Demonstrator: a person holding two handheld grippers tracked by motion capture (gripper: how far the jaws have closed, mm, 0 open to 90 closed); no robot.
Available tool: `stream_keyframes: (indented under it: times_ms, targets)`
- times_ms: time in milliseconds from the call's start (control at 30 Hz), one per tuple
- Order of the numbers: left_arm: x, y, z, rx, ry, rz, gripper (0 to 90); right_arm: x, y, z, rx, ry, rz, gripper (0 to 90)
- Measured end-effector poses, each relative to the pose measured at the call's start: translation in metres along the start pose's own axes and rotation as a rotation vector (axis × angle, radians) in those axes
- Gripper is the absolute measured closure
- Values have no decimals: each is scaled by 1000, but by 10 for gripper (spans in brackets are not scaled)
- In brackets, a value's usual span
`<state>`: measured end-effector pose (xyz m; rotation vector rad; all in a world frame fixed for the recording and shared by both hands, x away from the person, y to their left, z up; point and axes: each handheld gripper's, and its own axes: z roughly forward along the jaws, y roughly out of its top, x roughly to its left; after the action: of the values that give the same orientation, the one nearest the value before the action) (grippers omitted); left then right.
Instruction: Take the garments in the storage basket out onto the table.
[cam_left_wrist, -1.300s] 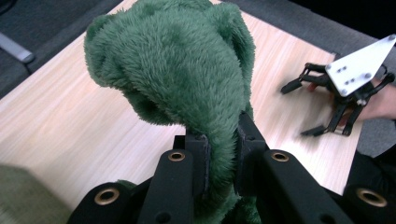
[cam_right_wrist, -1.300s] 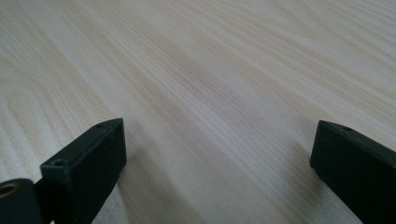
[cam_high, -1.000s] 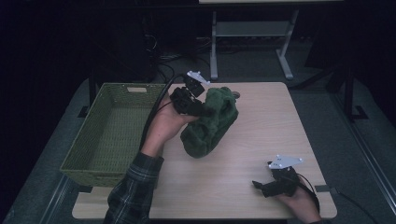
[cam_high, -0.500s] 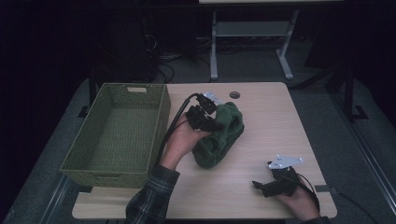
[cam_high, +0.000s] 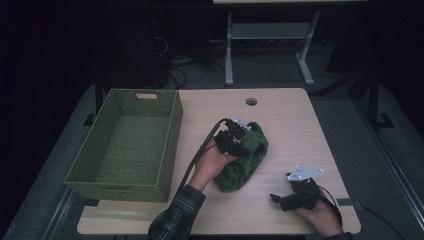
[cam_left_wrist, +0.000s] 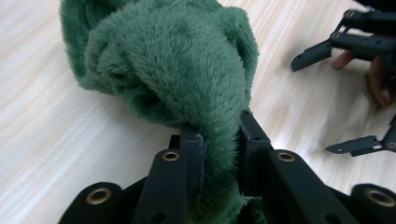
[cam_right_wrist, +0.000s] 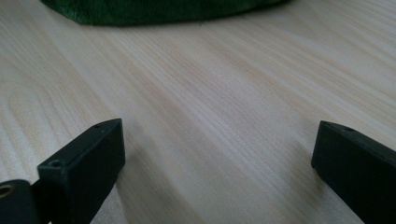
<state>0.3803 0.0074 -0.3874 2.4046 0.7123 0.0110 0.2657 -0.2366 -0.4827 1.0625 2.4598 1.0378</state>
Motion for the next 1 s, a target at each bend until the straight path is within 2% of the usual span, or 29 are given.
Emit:
stream_keyframes:
  times_ms: [100, 133, 167, 200, 333, 500, 567, 600, 700, 833, 1000]
  targets:
    - [1, -3, 13, 12, -15, -7, 722, 0, 0, 0, 0, 2, 4, 25]
    - [2, -4, 15, 17, -16, 9, 712, 0, 0, 0, -4, 2, 3, 24]
    - [2, -5, 18, 16, -22, 0, 699, 0, 0, 0, -4, 2, 4, 24]
    - [3, -6, 21, 25, -26, 9, 683, 0, 0, 0, -4, 2, 3, 24]
    - [4, -6, 22, 21, -41, 15, 540, 0, 0, 0, -2, 0, 0, 25]
    - [5, -7, 9, -13, -34, 9, 374, 0, 0, 0, -2, 1, 2, 24]
    - [6, -9, -1, -35, -25, 5, 336, 0, 0, 0, 0, 1, 5, 24]
    - [8, -10, -5, -31, -21, 17, 324, 0, 0, 0, 0, 2, 5, 24]
    - [9, -16, -18, -69, -8, -4, 320, 0, 0, 0, 0, 0, 1, 25]
    - [11, -27, -29, -86, 5, -12, 322, 0, 0, 0, 0, -2, 4, 25]
    - [16, -39, -38, -108, 17, -46, 323, 1, 0, 0, 0, -9, 12, 25]
